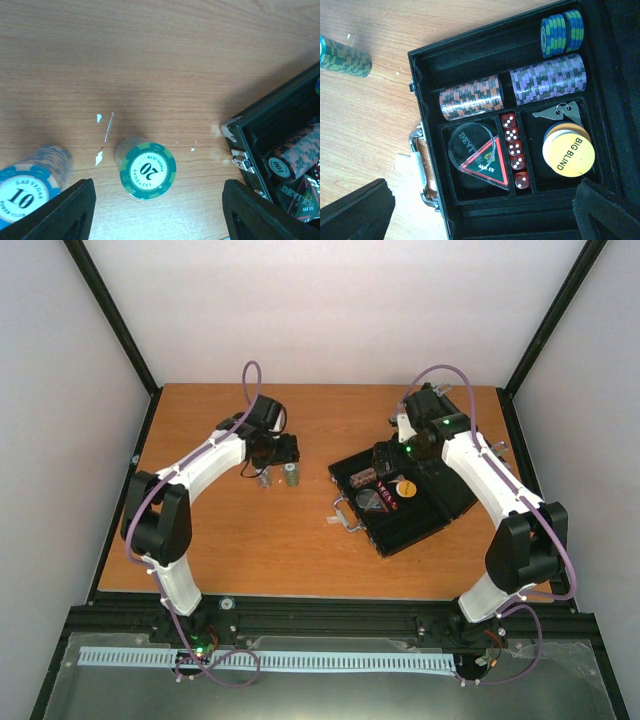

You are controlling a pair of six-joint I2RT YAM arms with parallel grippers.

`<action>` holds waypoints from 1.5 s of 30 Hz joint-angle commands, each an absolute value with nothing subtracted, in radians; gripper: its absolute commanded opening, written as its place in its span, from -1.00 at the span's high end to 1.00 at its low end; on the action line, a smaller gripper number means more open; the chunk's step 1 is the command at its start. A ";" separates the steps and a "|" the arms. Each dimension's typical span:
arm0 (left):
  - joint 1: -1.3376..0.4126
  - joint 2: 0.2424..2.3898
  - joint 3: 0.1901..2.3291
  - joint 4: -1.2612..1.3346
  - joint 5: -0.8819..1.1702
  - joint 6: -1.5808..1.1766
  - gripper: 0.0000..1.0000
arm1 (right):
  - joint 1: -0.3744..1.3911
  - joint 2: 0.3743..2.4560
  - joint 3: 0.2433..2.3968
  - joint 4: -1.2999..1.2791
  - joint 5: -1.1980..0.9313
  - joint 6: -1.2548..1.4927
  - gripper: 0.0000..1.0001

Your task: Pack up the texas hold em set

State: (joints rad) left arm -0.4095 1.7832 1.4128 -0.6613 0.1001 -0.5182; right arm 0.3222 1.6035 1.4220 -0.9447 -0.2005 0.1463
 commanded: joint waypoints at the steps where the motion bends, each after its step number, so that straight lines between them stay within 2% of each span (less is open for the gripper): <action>1: -0.422 1.822 1.425 -0.687 0.111 -0.497 -0.43 | 0.315 1.582 1.425 -0.921 -0.212 0.146 -0.97; 13: -0.423 1.940 1.506 -0.748 0.040 -0.415 -0.41 | 0.316 1.580 1.421 -0.931 -0.190 0.133 -0.98; 15: -0.423 1.961 1.518 -0.748 0.027 -0.404 -0.36 | 0.315 1.578 1.416 -0.930 -0.190 0.135 -0.99; 18: -0.422 1.988 1.527 -0.744 0.023 -0.395 -0.17 | 0.315 1.577 1.413 -0.928 -0.191 0.137 -0.99; 26: -0.423 2.039 1.531 -0.736 0.051 -0.390 0.19 | 0.315 1.573 1.413 -0.931 -0.181 0.135 -0.99; 27: -0.423 2.041 1.531 -0.737 0.054 -0.388 0.29 | 0.314 1.572 1.411 -0.929 -0.182 0.137 -0.98; 31: -0.423 2.010 1.537 -0.740 0.081 -0.390 0.91 | 0.315 1.574 1.410 -0.928 -0.181 0.138 -0.99; 32: -0.423 1.992 1.546 -0.747 0.084 -0.397 0.97 | 0.316 1.574 1.408 -0.927 -0.181 0.138 -0.98; 38: -0.423 1.852 1.551 -0.684 0.192 -0.502 0.98 | 0.315 1.574 1.410 -0.928 -0.168 0.137 -0.99; 45: -0.428 1.714 1.387 -0.354 0.380 -0.786 0.98 | 0.312 1.553 1.406 -0.911 -0.081 0.159 -1.00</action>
